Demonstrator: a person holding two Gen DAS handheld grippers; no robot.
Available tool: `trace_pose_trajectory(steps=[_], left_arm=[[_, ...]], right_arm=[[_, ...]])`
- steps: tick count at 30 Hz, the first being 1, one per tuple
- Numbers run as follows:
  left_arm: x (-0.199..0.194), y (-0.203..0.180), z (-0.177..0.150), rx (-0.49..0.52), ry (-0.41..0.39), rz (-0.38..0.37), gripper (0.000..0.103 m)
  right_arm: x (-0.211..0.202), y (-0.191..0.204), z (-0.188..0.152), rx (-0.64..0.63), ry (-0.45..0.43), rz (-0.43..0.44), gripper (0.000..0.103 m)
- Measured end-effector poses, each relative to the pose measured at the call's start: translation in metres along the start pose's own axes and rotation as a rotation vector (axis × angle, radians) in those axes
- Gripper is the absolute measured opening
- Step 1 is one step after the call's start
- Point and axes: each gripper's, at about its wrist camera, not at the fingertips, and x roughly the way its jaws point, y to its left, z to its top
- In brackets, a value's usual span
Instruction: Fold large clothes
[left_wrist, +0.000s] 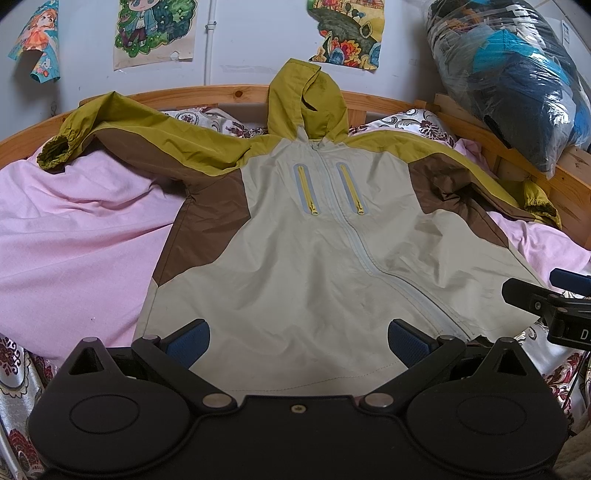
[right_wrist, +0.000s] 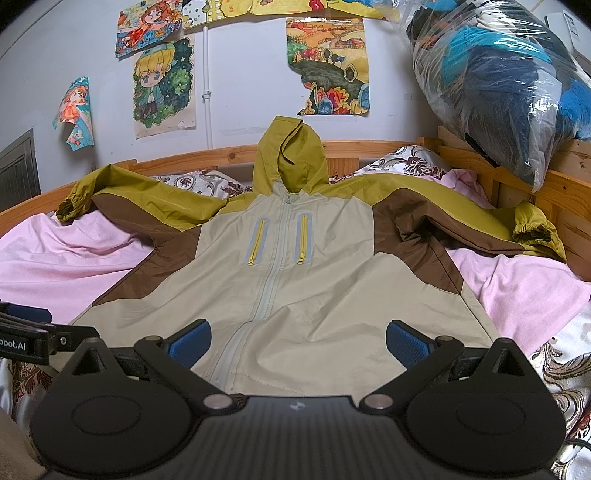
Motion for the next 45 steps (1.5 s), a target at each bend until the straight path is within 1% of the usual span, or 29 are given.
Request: trace_pose_trajectory(steps=[9,11,13,16,19,22,25,27,30,36,40,42,45], left_arm=[[0.0,0.002,0.0,0.001,0.005,0.006,0.102],[0.0,0.003,0.0,0.005,0.011,0.017,0.102],[0.005,0.005,0.003,0.019,0.024,0.044,0.102],[0.009,0.005,0.008,0.02,0.025,0.072,0.102],[0.015,0.006,0.019,0.01,0.025,0.091,0.102],[0.021,0.005,0.035,0.001,0.01,0.103,0.102],[0.026,-0.002,0.053,0.023,-0.011,0.113,0.102],[0.03,-0.008,0.065,0.043,-0.021,0.122,0.102],[0.037,-0.017,0.082,0.062,-0.024,0.113,0.102],[0.062,-0.034,0.113,0.094,0.001,0.096,0.102],[0.084,-0.043,0.126,0.121,0.014,0.094,0.102],[0.094,-0.047,0.127,0.127,0.004,0.081,0.102],[0.112,-0.053,0.123,0.124,-0.001,0.052,0.102]], right_arm=[[0.0,-0.001,-0.001,0.002,0.01,-0.005,0.103],[0.004,0.0,-0.002,0.007,0.026,-0.015,0.103],[0.007,-0.004,-0.003,0.02,0.045,-0.024,0.103],[0.016,-0.011,0.001,0.061,0.105,-0.029,0.103],[0.028,-0.018,0.007,0.07,0.195,-0.092,0.103],[0.037,-0.021,0.016,0.016,0.235,-0.18,0.103],[0.039,-0.022,0.027,-0.006,0.228,-0.212,0.103],[0.041,-0.025,0.036,-0.001,0.22,-0.208,0.103],[0.044,-0.029,0.047,0.002,0.207,-0.196,0.103],[0.059,-0.044,0.06,-0.028,0.188,-0.225,0.103],[0.07,-0.073,0.063,-0.058,0.162,-0.28,0.103],[0.075,-0.094,0.063,-0.089,0.147,-0.328,0.103],[0.083,-0.129,0.063,-0.099,0.131,-0.381,0.103]])
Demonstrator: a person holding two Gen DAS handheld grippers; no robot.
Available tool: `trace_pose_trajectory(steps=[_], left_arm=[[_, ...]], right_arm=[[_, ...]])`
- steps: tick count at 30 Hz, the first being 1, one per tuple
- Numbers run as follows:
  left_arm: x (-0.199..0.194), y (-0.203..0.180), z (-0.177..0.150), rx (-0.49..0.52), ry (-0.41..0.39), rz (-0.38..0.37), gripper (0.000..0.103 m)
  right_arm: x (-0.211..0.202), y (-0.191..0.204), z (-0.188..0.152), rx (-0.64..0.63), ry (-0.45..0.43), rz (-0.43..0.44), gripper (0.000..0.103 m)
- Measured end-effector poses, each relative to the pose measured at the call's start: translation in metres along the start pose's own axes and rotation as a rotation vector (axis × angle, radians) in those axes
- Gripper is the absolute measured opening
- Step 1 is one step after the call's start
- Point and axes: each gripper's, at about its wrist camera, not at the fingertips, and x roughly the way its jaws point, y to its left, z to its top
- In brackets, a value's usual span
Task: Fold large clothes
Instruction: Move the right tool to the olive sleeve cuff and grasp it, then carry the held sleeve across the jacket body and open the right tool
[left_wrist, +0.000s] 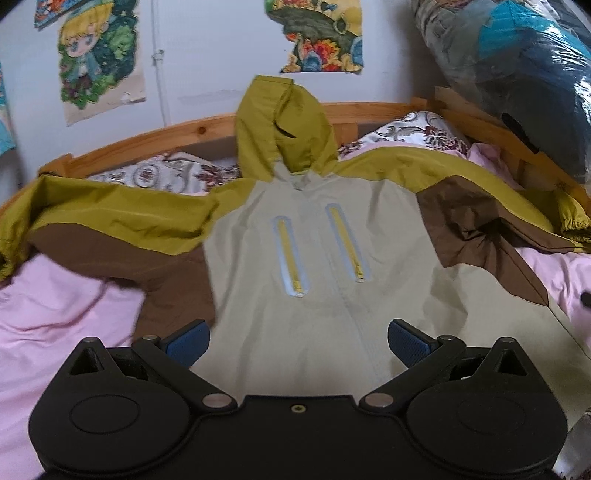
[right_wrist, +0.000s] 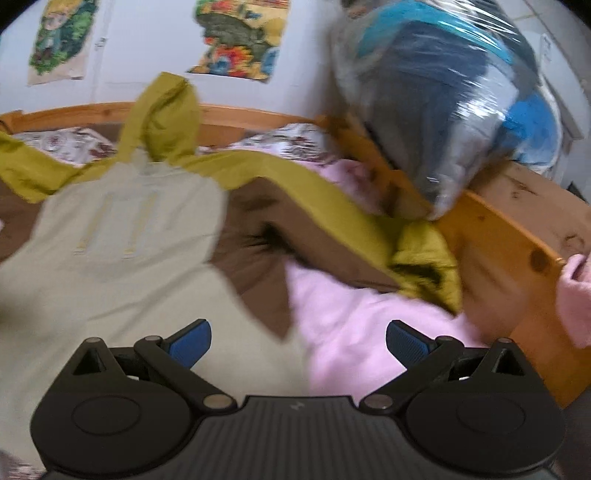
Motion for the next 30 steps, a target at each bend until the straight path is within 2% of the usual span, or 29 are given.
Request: trace_pose_trajectory(steps=[4,6,8,13,16,18,19,21,26,30], left_arm=[[0.022,-0.008,-0.015,-0.033,0.025,-0.055,0.102],[0.031,-0.01,-0.021,-0.031,0.058,-0.095,0.102],[0.037,-0.011,-0.025,-0.018,0.08,-0.108,0.102],[0.038,-0.006,-0.028,0.0,0.088,-0.096,0.102],[0.034,0.001,-0.03,-0.009,0.086,-0.094,0.102],[0.031,0.005,-0.032,-0.013,0.087,-0.087,0.102],[0.03,0.006,-0.032,-0.015,0.09,-0.085,0.102],[0.028,0.009,-0.034,-0.021,0.094,-0.089,0.102],[0.025,0.011,-0.032,-0.027,0.087,-0.095,0.102],[0.025,0.011,-0.029,-0.05,0.08,-0.1,0.102]], right_arm=[[0.031,-0.038,-0.002,0.023,-0.02,-0.122,0.102],[0.054,-0.05,-0.002,-0.007,-0.011,-0.214,0.096],[0.075,-0.06,0.0,-0.027,0.005,-0.266,0.094],[0.115,-0.084,0.014,0.015,0.035,-0.309,0.083],[0.13,-0.092,0.019,0.005,0.057,-0.325,0.069],[0.137,-0.095,0.02,-0.014,0.072,-0.322,0.041],[0.137,-0.095,0.021,-0.022,0.079,-0.313,0.04],[0.131,-0.096,0.024,-0.017,0.064,-0.281,0.028],[0.084,-0.073,0.033,-0.059,-0.04,-0.19,0.022],[0.041,-0.04,0.056,-0.116,-0.147,-0.058,0.021]])
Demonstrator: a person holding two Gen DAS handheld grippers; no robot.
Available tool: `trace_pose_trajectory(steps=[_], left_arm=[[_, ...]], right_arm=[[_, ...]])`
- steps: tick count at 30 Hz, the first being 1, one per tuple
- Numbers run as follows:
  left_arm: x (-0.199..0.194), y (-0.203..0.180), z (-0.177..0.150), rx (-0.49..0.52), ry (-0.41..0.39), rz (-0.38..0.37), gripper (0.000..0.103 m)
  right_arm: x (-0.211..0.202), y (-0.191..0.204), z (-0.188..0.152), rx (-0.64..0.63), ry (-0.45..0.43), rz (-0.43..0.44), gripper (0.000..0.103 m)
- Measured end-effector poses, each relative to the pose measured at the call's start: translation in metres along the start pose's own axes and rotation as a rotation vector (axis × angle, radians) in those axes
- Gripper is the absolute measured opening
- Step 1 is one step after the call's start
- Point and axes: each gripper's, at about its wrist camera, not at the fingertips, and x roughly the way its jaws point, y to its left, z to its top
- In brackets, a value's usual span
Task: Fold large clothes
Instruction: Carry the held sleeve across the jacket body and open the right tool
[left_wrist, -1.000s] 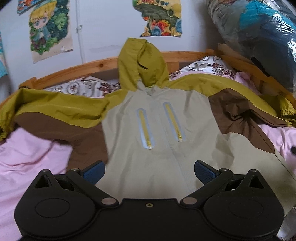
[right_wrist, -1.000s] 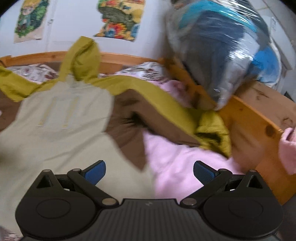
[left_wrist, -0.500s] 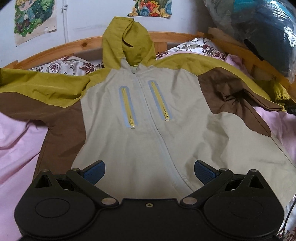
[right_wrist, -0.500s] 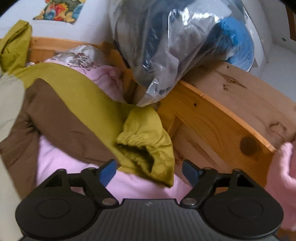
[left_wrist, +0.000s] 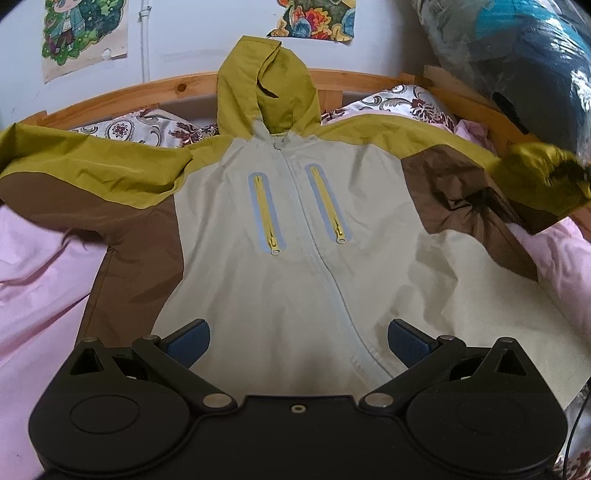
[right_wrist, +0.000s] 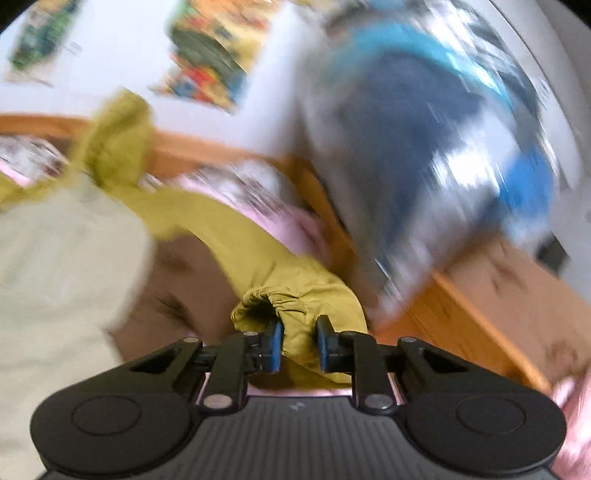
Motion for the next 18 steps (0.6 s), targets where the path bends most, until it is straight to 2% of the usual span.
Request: trace_pose_trajectory(steps=[4,9,14,18], left_arm=[[-0.003,0.003,0.001,-0.024,-0.01,0.001,0.102],[-0.009,0.012,0.0,-0.048,-0.03,0.027,0.102],[-0.01,0.022,-0.004,-0.052,-0.015,0.054,0.102],[-0.008,0.027,-0.007,-0.05,-0.007,0.068,0.102]], right_arm=[[-0.037,0.019,0.043,0.03,-0.124,0.158,0.02],[-0.056,0.041,0.104,0.154,-0.242,0.394,0.02],[-0.044,0.096,0.135,0.208,-0.292,0.627,0.02],[-0.025,0.158,0.142,0.171,-0.263,0.785,0.02]])
